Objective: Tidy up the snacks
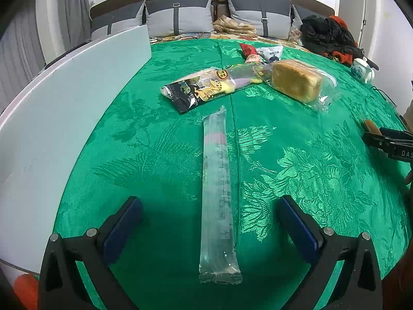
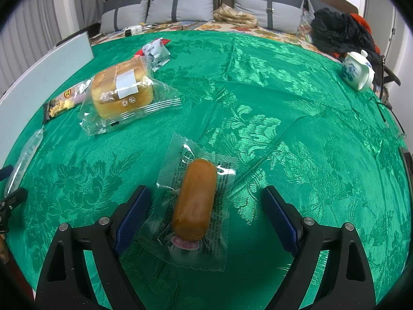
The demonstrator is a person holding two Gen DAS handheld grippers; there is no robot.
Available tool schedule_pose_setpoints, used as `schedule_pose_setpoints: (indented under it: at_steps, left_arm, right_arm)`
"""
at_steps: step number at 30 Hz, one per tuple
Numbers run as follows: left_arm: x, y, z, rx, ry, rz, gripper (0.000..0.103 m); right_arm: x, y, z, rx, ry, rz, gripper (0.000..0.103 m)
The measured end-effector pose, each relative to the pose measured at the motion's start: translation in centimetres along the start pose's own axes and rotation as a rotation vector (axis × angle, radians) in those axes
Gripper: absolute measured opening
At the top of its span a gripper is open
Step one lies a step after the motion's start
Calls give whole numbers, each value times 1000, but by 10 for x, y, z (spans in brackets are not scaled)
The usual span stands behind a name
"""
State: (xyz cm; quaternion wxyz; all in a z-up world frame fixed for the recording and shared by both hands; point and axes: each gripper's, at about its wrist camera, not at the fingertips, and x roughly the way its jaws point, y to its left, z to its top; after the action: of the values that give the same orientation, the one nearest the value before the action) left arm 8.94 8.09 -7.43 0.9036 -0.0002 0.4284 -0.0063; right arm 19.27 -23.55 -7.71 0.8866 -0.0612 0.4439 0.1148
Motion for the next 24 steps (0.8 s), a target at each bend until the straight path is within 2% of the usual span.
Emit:
schedule_pose_setpoints:
  at_steps: [24]
  left_arm:
    - [0,0,0,-2,4,0,103]
  right_arm:
    - [1,-1,0,1,-1,0,91]
